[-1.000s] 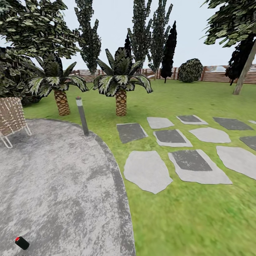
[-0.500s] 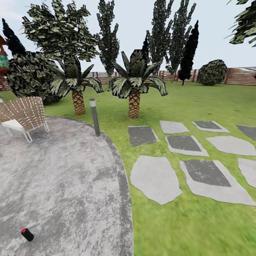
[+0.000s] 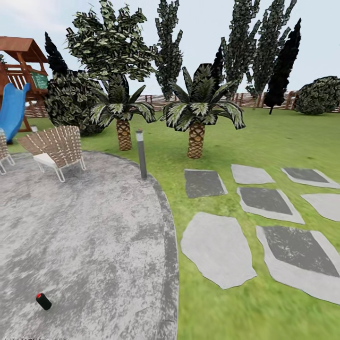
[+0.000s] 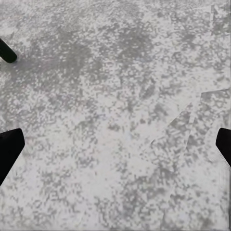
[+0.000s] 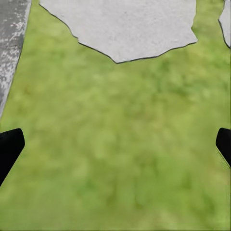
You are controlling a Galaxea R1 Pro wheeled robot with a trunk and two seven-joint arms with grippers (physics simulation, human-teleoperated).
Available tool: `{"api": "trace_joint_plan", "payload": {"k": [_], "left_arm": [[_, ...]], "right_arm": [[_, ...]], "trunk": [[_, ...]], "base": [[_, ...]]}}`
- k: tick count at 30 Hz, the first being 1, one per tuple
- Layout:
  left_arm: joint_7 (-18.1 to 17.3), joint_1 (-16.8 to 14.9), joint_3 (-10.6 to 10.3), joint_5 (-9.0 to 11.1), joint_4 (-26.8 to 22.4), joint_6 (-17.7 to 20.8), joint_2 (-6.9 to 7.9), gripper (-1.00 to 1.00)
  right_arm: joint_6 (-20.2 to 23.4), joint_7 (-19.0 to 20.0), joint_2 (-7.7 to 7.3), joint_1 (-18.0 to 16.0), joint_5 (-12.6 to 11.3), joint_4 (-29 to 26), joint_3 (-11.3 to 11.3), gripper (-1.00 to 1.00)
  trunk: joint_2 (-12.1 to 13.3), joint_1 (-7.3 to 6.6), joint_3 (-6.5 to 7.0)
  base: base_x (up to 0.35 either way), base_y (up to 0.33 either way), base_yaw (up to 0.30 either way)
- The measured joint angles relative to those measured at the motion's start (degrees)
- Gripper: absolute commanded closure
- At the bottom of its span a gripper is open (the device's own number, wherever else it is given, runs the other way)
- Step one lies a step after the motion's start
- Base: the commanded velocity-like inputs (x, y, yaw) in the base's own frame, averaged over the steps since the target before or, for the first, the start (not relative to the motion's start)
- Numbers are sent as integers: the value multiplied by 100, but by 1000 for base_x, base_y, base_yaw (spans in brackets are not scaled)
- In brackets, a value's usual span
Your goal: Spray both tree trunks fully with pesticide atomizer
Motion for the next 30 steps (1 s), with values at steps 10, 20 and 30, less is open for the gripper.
{"api": "trace_joint_plan", "payload": {"k": [10, 20, 30], "left_arm": [[0, 0, 0, 0, 0, 0, 0, -100], [0, 0, 8, 0, 0, 1, 4, -100], [0, 0, 2, 0, 0, 3, 5, -100]], "right_arm": [[0, 3, 0, 0, -2, -9, 0, -100], [0, 4, 0, 0, -1, -9, 0, -100], [0, 4, 0, 0, 0, -5, 0, -100]], "trunk": [[0, 0, 0], [0, 0, 0], [0, 0, 0]], "base": [[181, -244, 278], [181, -244, 279], [181, -244, 279]]}}
